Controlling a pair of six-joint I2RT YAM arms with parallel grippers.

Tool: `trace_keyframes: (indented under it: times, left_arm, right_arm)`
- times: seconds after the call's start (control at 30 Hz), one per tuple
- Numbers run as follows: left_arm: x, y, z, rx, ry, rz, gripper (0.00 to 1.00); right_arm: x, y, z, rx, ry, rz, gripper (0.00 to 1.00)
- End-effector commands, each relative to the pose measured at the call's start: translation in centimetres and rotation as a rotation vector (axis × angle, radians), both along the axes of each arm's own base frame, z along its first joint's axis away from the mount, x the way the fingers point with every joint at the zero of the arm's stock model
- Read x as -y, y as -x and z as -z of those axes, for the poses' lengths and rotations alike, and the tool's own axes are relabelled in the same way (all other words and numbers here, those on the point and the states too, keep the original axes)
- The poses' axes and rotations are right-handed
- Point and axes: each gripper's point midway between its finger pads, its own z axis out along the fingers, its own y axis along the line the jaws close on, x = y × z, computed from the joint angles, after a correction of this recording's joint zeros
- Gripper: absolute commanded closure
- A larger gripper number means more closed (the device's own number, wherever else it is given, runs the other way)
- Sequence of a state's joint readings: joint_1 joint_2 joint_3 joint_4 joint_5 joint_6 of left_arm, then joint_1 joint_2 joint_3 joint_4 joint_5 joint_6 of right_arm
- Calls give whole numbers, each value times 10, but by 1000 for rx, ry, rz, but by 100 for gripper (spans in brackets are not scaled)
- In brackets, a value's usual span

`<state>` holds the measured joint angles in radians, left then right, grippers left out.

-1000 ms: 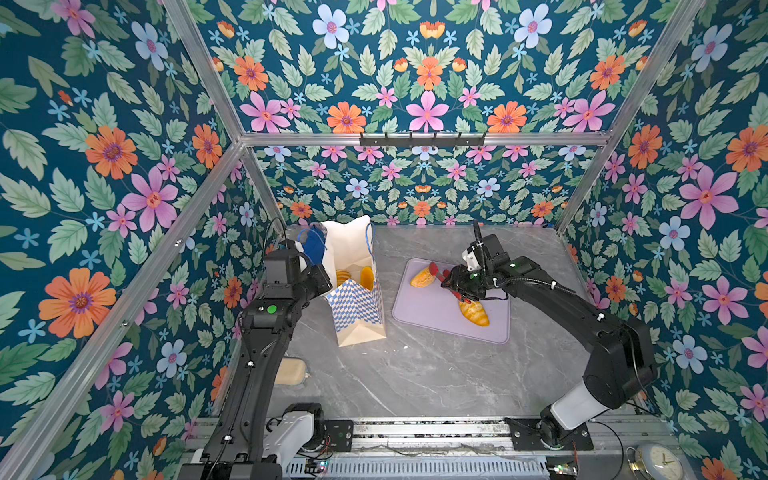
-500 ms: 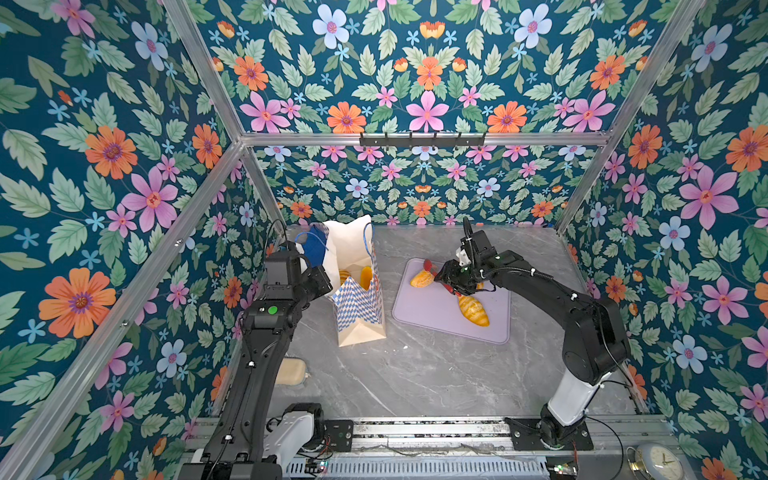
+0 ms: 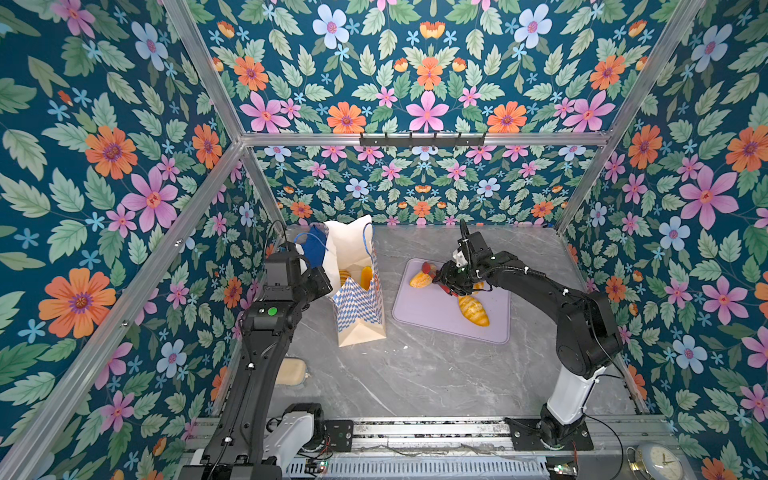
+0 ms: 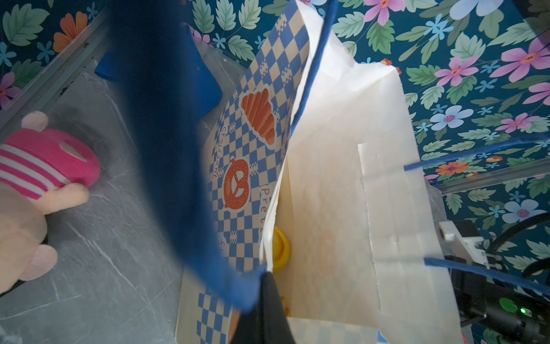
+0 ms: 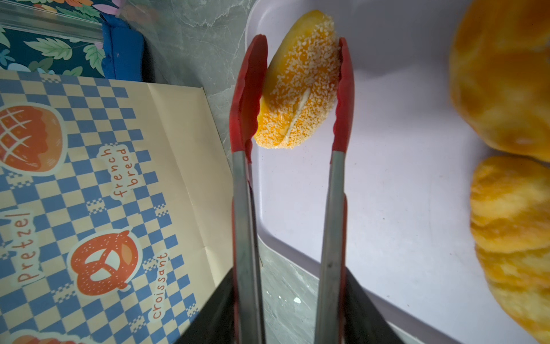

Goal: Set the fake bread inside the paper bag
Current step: 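Lower the open tongs around the sugar-coated bun and close them, then lift the sugar-coated bun with the right tongs and carry it over the bag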

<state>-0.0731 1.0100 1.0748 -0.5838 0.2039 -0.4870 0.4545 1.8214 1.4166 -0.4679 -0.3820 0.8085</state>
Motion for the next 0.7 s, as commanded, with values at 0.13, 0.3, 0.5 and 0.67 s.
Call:
trace_keyframes:
  times: [0.13, 0.3, 0.5, 0.67]
  left_arm:
    - [-1, 4, -5, -3, -8, -2, 76]
    - [-1, 4, -7, 0, -7, -3, 75]
    - [-5, 7, -10, 0, -23, -16, 75]
    - [-9, 11, -15, 4, -47, -25, 57]
  right_arm:
    - [-1, -1, -18, 51, -31, 5, 59]
    - [4, 4, -29, 77, -30, 6, 62]
    - [6, 9, -46, 109, -42, 1, 63]
    - [9, 14, -68, 150, -55, -1, 63]
